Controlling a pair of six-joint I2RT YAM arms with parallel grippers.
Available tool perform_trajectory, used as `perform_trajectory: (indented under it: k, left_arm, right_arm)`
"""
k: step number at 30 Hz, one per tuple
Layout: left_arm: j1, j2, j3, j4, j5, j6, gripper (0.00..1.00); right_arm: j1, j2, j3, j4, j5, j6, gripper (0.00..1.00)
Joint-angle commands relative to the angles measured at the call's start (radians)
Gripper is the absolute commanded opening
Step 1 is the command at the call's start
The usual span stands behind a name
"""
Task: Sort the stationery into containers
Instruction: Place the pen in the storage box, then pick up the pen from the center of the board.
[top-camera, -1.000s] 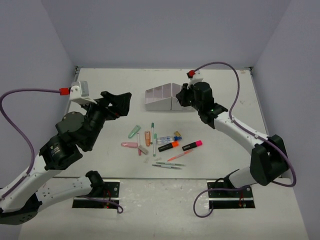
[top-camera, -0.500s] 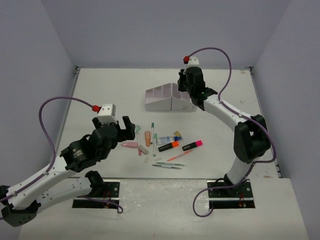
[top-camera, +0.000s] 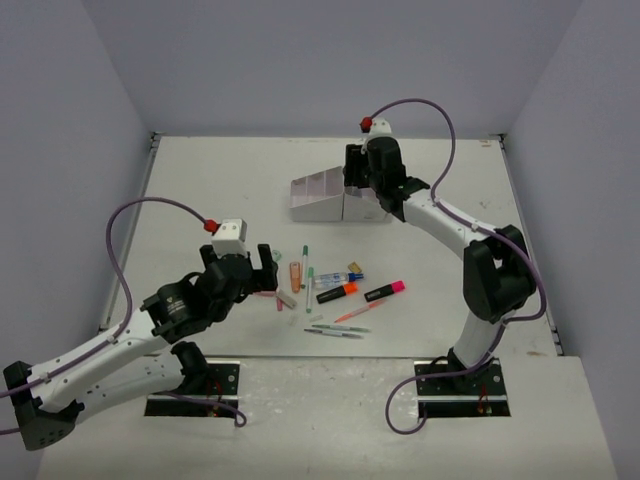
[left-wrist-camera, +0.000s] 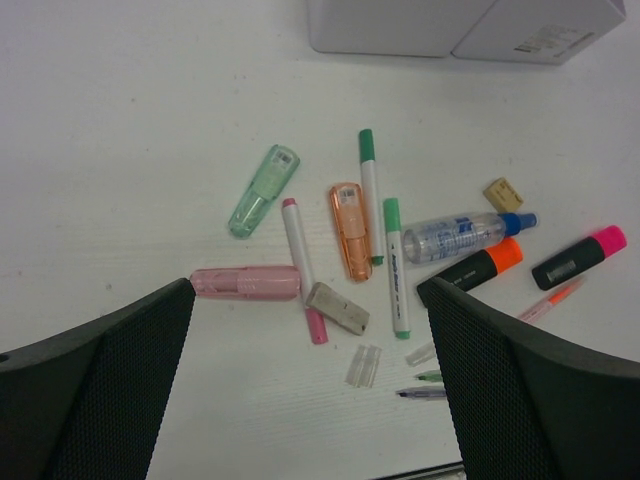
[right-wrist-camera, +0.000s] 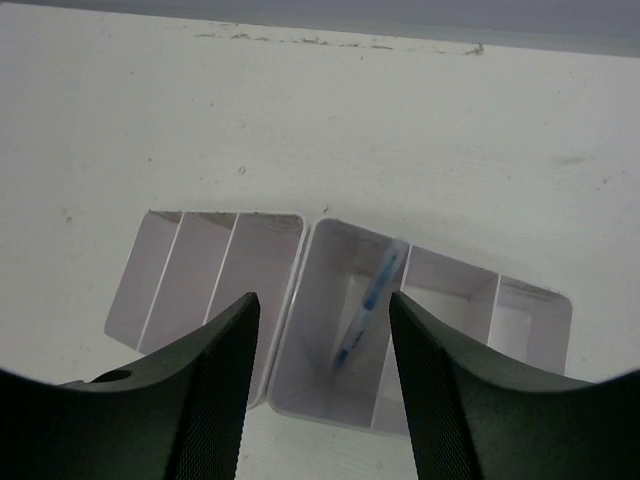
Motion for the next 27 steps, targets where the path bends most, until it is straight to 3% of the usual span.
perform_trajectory:
  k: [1,7,10,13,17,23,24,26,27]
  left_arm:
    - [0.001,0.065,-0.029,0.115,0.048,-0.036,1.00]
    - [0.001,0.288,0.029,0.160,0.061,-0.095,0.98]
    - [0.001,0.399,0.069,0.184,0.068,-0.089,0.86]
    - [0.001,0.503,0.113,0.210,0.073,-0.077,0.66]
    - [0.001,0.641,0.180,0.214,0.106,-0.060,0.52]
    - [-0.005,0.593,0.153,0.194,0.122,-0.091,0.56]
    - [-0.005,0.555,0.147,0.174,0.103,-0.108,0.61]
    - [-0.005,0.428,0.134,0.121,0.045,-0.129,0.80]
    - [-0.005,0.410,0.132,0.098,0.021,-0.134,0.83]
  right_arm:
    - [0.011,-0.143,-0.010,0.004,-0.003,0.004,0.57]
    - [0.080,-0.418,-0.077,-0.086,0.051,0.007,0.55]
    - [0.100,-0.544,-0.140,-0.150,0.026,0.044,0.49]
    - [0.105,-0.661,-0.257,-0.148,-0.006,0.083,0.44]
    - [0.108,-0.805,-0.411,-0.220,-0.019,0.136,0.40]
    - [0.144,-0.849,-0.480,-0.433,-0.247,0.046,0.40]
    - [0.179,-0.829,-0.472,-0.509,-0.271,0.020,0.42]
    - [0.303,-0.783,-0.444,-0.626,-0.249,-0.039,0.45]
    - [0.352,-0.776,-0.440,-0.656,-0.233,-0.052,0.46]
